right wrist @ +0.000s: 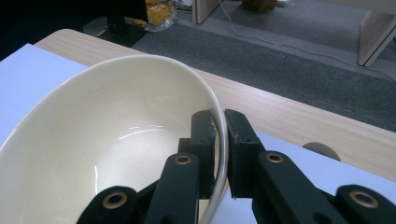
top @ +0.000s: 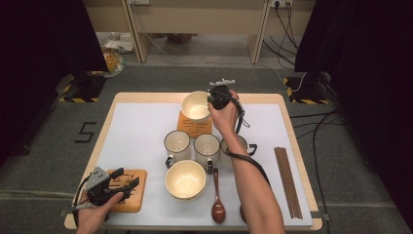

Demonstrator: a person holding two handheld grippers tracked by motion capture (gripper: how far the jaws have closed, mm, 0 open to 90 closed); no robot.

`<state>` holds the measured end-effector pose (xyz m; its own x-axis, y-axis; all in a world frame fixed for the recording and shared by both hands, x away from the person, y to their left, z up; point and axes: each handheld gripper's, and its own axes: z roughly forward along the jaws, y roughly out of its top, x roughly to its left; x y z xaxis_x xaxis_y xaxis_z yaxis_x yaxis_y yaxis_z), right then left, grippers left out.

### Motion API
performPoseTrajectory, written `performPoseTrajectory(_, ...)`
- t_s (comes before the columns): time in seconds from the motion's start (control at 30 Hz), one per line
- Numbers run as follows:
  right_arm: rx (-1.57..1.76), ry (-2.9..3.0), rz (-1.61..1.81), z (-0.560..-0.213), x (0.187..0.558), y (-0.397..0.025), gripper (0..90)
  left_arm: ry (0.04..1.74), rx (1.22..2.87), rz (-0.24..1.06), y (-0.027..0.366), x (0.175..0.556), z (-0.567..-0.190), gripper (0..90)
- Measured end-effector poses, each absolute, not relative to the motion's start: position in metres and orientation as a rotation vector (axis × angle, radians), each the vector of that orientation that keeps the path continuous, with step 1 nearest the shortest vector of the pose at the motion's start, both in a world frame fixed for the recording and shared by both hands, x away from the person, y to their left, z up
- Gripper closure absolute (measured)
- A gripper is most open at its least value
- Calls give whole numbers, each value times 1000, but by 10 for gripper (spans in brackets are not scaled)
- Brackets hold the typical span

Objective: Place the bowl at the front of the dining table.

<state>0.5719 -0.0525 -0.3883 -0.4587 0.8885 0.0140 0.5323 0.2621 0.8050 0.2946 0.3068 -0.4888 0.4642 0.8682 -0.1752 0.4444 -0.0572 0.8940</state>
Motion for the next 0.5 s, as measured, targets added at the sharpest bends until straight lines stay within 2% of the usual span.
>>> performPoseTrajectory(0.5, 1312, 2107, 1040, -397, 578, -49, 829, 1143, 1684, 511, 307, 295, -489, 226)
